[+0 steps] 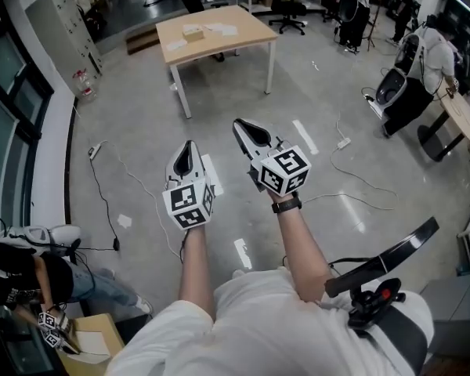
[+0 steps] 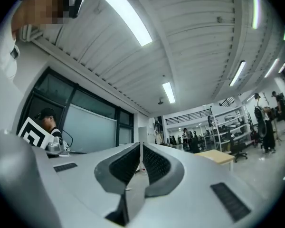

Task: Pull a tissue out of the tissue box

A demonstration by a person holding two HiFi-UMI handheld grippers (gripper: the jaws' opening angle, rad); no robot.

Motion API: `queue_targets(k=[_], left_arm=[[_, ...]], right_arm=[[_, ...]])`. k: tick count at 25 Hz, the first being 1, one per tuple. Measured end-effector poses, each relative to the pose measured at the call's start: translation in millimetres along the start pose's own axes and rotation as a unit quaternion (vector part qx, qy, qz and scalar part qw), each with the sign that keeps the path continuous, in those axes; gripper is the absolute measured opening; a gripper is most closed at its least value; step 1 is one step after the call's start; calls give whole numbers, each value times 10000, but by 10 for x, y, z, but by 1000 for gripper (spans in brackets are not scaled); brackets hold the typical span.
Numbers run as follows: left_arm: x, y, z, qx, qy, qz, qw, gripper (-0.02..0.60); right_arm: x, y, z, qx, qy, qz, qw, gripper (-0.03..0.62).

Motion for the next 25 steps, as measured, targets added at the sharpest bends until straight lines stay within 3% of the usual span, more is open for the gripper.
queue_targets(k=[5, 9, 14, 20, 25], left_arm=[[-37, 132, 151, -182, 28, 88, 9998, 2], [-119, 154, 134, -330, 72, 111, 9994, 2], [-189, 62, 20, -494, 144, 99, 9986, 2], [-315, -32, -329, -542, 224, 7, 9983, 2], [-250, -70, -952, -566, 167, -80, 9982, 2]], right_arm=[[-217, 209, -30, -448, 423, 29, 9981, 20], [-396, 285, -63, -524, 766, 3, 9957, 20], [-395, 217, -53, -559, 764, 62, 9955, 20], [-473, -146, -202, -618, 699, -81, 9956, 20], [-429, -666, -597, -584, 561, -218, 9965, 20]])
Point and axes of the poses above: the fingertips, and each gripper's own axes: z backward along the fingers, y to its left, x out of its top, the point moved 8 cm from there along z, backward along the fingers
